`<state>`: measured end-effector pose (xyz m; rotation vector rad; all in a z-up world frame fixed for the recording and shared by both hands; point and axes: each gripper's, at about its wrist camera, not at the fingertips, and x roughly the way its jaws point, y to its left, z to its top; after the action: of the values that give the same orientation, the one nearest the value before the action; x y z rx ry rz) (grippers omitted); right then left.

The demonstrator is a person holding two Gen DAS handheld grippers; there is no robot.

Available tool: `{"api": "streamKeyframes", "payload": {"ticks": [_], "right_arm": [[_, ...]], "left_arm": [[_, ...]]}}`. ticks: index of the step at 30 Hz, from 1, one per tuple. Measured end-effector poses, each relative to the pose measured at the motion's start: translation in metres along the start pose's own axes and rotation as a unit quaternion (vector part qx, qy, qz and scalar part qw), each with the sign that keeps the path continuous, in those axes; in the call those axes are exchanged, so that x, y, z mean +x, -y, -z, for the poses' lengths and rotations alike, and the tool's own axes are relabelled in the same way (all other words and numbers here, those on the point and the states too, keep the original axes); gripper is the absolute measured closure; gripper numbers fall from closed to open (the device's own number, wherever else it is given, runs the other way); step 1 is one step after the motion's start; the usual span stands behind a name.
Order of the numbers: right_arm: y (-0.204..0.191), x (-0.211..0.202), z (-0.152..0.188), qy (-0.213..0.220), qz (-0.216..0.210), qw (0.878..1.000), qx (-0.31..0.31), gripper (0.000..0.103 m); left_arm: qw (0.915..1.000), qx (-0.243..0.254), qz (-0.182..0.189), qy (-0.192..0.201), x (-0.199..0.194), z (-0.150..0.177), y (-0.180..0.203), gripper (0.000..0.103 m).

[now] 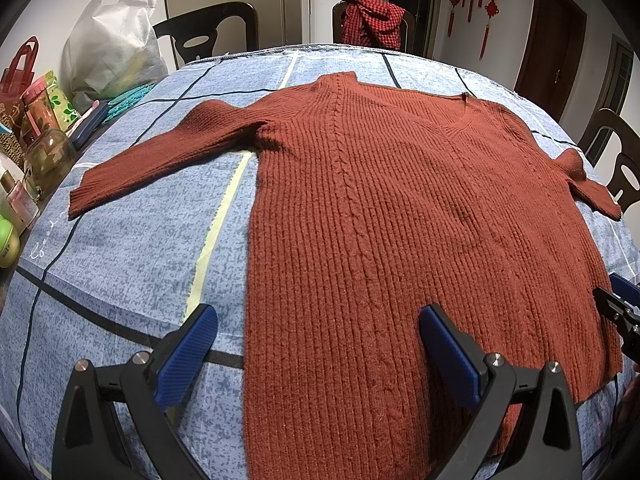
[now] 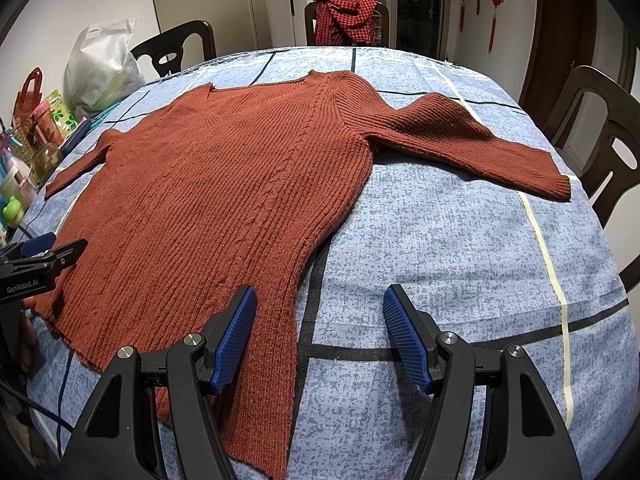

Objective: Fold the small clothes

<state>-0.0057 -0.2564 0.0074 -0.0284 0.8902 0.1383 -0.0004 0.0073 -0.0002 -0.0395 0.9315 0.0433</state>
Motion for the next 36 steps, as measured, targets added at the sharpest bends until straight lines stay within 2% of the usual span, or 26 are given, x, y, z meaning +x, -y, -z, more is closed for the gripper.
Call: {"api": "streamKeyframes", "payload": {"ticks": [36], "right_arm": [[0.001, 0.0008, 0.0011, 0.0, 0.0, 1.0, 0.0, 0.036]], "left_arm": [[1.0, 0.0, 0.0, 0.0, 0.0007, -0.0007, 0.0007, 0.0]]}}
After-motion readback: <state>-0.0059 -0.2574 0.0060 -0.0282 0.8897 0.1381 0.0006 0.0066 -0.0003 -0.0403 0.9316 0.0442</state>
